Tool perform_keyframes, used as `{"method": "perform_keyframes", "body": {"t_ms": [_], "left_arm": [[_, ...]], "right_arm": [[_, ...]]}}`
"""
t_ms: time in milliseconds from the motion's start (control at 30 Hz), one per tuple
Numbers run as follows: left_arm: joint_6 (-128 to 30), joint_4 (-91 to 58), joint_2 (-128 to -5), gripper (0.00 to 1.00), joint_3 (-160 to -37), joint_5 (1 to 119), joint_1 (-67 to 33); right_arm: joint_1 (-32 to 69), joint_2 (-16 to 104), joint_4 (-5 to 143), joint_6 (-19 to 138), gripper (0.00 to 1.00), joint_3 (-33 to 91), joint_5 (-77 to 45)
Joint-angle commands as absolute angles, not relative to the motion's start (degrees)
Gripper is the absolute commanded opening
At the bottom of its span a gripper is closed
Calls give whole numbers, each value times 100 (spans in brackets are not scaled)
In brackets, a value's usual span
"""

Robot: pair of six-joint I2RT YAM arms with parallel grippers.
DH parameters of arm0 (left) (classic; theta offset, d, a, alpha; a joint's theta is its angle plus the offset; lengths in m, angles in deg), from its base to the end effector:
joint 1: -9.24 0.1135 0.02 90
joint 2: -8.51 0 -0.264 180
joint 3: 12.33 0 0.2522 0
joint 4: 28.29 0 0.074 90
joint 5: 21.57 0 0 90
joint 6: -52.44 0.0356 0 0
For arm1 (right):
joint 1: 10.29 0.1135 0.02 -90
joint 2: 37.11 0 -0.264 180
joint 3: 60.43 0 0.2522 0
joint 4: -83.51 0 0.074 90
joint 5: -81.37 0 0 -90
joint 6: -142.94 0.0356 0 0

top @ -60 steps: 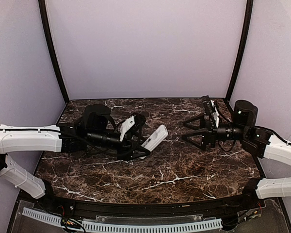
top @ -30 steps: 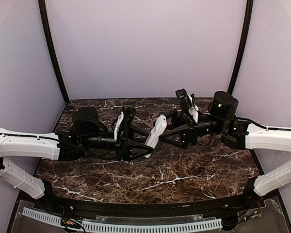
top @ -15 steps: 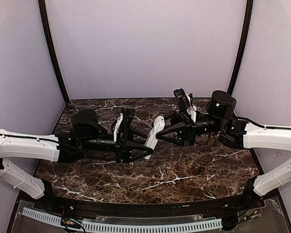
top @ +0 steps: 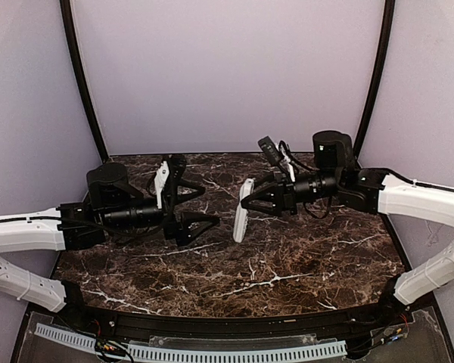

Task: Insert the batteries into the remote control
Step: Pick up the remote control from the center of the board.

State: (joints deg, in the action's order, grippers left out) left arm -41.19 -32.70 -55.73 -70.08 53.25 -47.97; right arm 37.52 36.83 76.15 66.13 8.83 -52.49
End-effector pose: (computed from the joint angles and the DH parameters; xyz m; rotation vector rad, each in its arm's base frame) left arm 0.1352 -0.2271 0.3188 0.9569 1.4127 -1.0208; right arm 0.1804 0.2357 0.3258 -1.1338 1.5981 1.4114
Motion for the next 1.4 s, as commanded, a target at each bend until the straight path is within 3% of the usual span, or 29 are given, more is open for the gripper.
{"method": "perform_keyframes", "body": {"t_ms": [0,300,600,800,1167,1367], "left_arm": [[-4158,-2547,-5315,99,-6906,6241,-4633],[-4554,-2178,-5160,98,-6697,7417,-4351],[-4658,-2254,-5046,99,-6362,7424,-4267],[-4808,-2464,-5092,99,-6086,7540,-4247],[-4849,-2656,-4813,99,-5670,7934,-4240],[-4809,-2693,-4845,99,-5629,7895,-4244]], "right_arm": [[3574,4151,5878,6026,16,1565,-4396],[3493,5775,3962,5660,16,2844,-3590],[3582,7206,3161,5416,14,3560,-3566],[3715,8140,2253,5141,14,4433,-2803],[3837,9083,1939,5285,15,5358,-2653],[3951,9472,1822,5421,24,5710,-2579]]}}
